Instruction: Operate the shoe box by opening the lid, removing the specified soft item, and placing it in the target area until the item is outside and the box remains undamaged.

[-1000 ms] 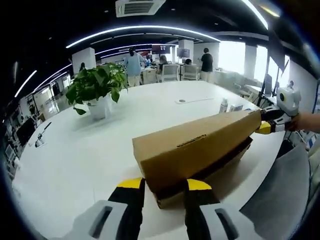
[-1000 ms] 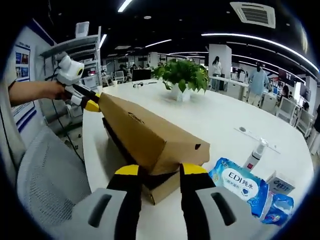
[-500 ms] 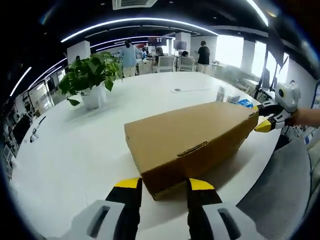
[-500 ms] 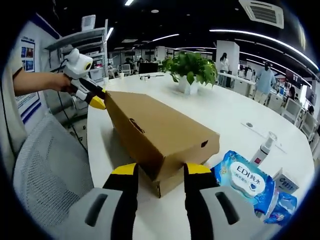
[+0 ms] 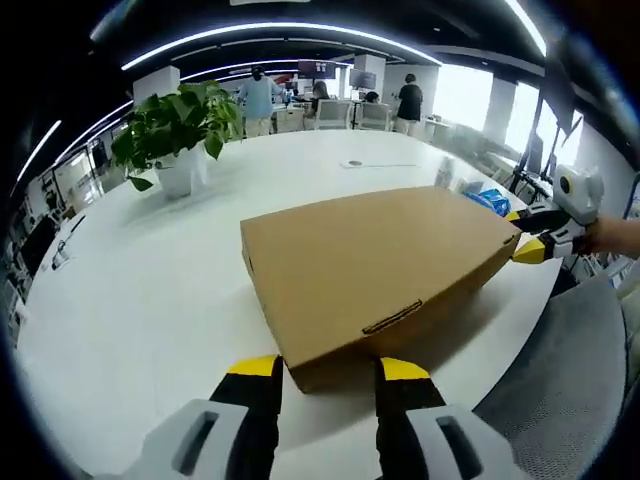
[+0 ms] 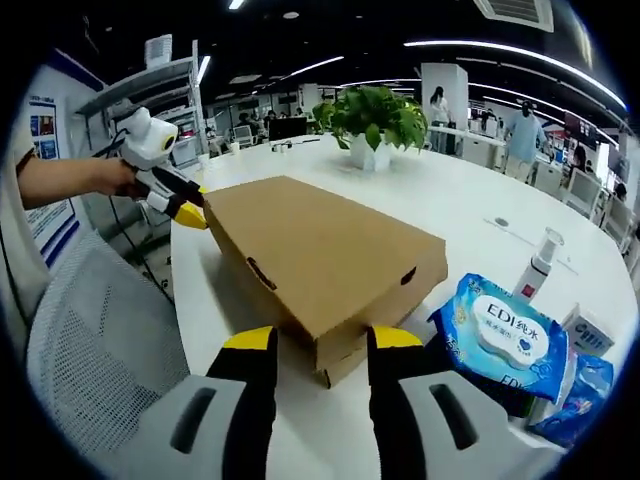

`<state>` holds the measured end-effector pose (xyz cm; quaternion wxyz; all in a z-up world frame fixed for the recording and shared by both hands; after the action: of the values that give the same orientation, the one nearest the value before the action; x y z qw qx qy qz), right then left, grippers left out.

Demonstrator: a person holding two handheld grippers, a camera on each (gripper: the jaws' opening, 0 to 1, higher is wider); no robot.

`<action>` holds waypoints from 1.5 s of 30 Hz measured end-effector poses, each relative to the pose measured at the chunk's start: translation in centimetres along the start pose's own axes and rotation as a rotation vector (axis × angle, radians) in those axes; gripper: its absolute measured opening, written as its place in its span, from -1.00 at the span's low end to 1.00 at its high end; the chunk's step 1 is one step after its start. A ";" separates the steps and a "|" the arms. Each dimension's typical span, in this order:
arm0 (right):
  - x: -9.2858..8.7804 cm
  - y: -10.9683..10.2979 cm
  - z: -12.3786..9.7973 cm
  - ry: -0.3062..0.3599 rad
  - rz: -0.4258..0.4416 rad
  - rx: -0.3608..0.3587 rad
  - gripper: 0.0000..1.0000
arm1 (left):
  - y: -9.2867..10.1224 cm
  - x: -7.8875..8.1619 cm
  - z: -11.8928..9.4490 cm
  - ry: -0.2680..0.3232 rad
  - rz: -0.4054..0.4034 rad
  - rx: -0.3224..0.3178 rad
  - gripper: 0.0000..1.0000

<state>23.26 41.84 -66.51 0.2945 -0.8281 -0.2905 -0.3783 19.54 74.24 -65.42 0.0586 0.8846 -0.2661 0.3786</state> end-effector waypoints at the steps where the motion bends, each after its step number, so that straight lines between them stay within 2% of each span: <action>1: -0.1 0.0 0.1 -0.002 0.003 -0.002 -0.35 | 0.0 -0.1 0.1 -0.004 -0.006 0.001 -0.26; 19: -0.7 0.4 0.8 -0.025 0.011 -0.016 -0.38 | -0.1 -0.6 1.1 -0.040 -0.030 -0.005 -0.28; 45: 0.9 2.6 1.9 -0.021 0.024 -0.027 -0.38 | -1.7 1.6 3.5 -0.044 -0.016 -0.020 -0.28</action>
<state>26.40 41.73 -67.55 0.2845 -0.8395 -0.2785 -0.3699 23.59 73.96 -66.59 0.0645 0.8941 -0.2640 0.3559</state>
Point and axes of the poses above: the point that each gripper's makers call its tool centre point, and the gripper's own axes: z roughly forward along the fingers, y roughly to its right, x roughly out of its top, the point moved 8 cm from there along -z, roughly backward along the fingers, and after that the axes turned 13 degrees about z, right-handed, at the moved point
